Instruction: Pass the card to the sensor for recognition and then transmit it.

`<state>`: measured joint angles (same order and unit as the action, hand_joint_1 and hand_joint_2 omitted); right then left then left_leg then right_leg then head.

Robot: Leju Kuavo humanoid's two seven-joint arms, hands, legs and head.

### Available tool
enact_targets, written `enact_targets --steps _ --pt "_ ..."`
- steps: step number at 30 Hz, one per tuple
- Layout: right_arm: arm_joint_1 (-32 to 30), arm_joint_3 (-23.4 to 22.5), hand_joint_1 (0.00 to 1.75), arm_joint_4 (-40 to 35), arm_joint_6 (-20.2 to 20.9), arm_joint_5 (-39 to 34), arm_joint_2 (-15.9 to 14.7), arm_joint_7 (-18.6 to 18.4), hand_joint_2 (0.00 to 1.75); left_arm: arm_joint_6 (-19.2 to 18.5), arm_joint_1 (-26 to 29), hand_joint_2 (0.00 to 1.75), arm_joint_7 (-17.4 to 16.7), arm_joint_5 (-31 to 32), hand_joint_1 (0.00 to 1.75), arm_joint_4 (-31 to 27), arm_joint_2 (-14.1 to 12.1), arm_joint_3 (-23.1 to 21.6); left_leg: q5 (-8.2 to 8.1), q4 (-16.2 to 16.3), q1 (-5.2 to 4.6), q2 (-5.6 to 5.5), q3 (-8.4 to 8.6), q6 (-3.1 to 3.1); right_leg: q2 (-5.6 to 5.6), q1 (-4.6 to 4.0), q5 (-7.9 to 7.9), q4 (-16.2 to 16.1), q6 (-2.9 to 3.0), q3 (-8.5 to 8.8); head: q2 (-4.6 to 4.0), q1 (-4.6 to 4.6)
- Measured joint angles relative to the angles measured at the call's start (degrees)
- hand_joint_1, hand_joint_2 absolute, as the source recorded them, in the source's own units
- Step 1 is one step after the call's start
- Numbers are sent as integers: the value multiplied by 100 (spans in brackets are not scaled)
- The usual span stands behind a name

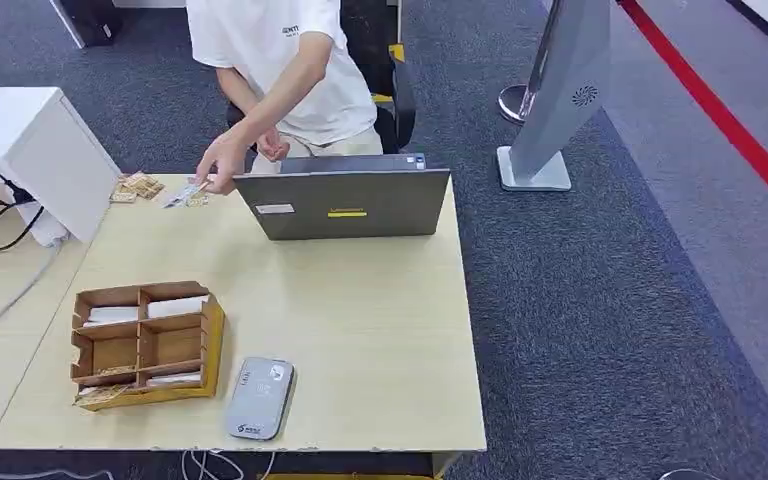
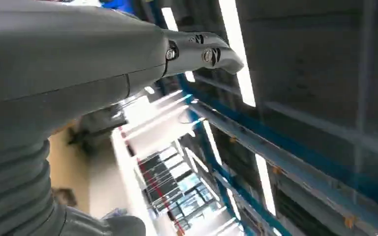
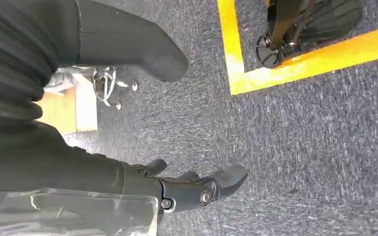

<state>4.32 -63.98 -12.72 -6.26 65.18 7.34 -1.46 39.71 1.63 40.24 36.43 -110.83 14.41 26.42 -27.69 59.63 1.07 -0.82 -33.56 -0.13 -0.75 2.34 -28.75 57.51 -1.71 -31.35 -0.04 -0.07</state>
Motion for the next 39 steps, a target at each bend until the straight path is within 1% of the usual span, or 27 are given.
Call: enact_targets --steps 1,2,3,4,5,6,7,8,9,10,11,13,15,19,25,39 --pt "5 -2 0 7 93 -64 0 26 175 0 -216 175 -105 591 0 254 -78 -63 2 1 0 -2 3 0 0 0 3 0 -3 -2 0 2" --pt "9 -2 0 9 177 -98 0 150 175 -17 -492 175 -453 1344 0 710 -200 -150 15 2 0 -10 -1 -1 8 1 7 0 -4 -2 0 4" --pt "34 -2 0 9 230 -103 0 237 175 -48 -825 175 -851 1841 0 1178 -381 -300 27 1 3 -18 -8 0 19 -3 17 1 4 -2 0 0" --pt "88 0 0 11 274 -105 0 308 175 -143 -1174 175 -1539 2400 0 1599 -611 -510 37 1 9 -20 -13 -17 21 -8 26 2 13 -9 0 20" --pt "138 0 0 13 307 -103 0 328 175 -322 -1459 175 -2099 2679 0 1946 -849 -724 40 -1 9 -11 -12 -21 14 -8 43 3 29 -14 0 13" --pt "164 15 0 13 337 -79 0 324 175 -821 -1869 175 -2842 3045 0 2466 -1084 -986 54 0 11 -6 -17 -19 8 -9 52 4 21 -28 0 -20" --pt "179 26 0 13 361 -46 0 304 175 -1313 -2257 175 -3304 3297 0 2886 -1282 -1203 63 0 14 -8 -25 -17 10 -14 54 5 18 -28 0 -15" --pt "209 31 0 13 385 -24 0 286 175 -1822 -2644 175 -3671 3518 0 3352 -1494 -1504 69 -1 14 -9 -34 -25 10 -13 69 7 25 -30 0 4" --pt "229 37 0 13 394 -4 0 280 175 -1961 -2857 175 -3804 3557 0 3644 -1612 -1655 73 -2 14 0 -39 -31 -2 -13 76 9 26 -38 0 -2" --pt "239 50 0 13 403 9 0 269 175 -2019 -3107 175 -3900 3602 0 3989 -1759 -1852 74 -2 14 22 -43 -31 -27 -13 83 11 25 -48 0 -2" --pt "239 66 0 13 411 15 0 256 175 -2083 -3289 175 -3974 3638 0 4169 -1837 -1967 74 -1 14 26 -45 -30 -35 -13 85 11 25 -52 0 0" --pt "237 109 0 13 422 35 0 223 175 -2319 -3684 175 -4174 3740 0 4704 -2024 -2244 74 0 13 29 -48 -30 -38 -12 85 11 26 -55 0 -4" --pt "244 142 0 13 427 53 0 214 175 -2402 -3981 175 -4275 3782 0 5045 -2141 -2466 74 1 13 27 -52 -29 -37 -12 85 10 26 -59 0 -2" --pt "248 170 0 13 427 68 0 210 175 -2463 -4344 175 -4326 3812 0 5467 -2319 -2795 74 0 13 23 -58 -29 -36 -12 84 10 25 -62 0 -4" --pt "244 177 0 13 427 64 0 210 175 -2393 -4470 175 -4308 3760 0 5662 -2418 -3036 74 -1 13 23 -61 -30 -35 -13 83 10 25 -66 0 -4" --pt "246 227 0 13 449 61 2 260 175 -2378 -4305 175 -4256 3734 0 5697 -2472 -3215 74 -1 13 21 -63 -30 -34 -12 83 10 25 -65 0 -4"
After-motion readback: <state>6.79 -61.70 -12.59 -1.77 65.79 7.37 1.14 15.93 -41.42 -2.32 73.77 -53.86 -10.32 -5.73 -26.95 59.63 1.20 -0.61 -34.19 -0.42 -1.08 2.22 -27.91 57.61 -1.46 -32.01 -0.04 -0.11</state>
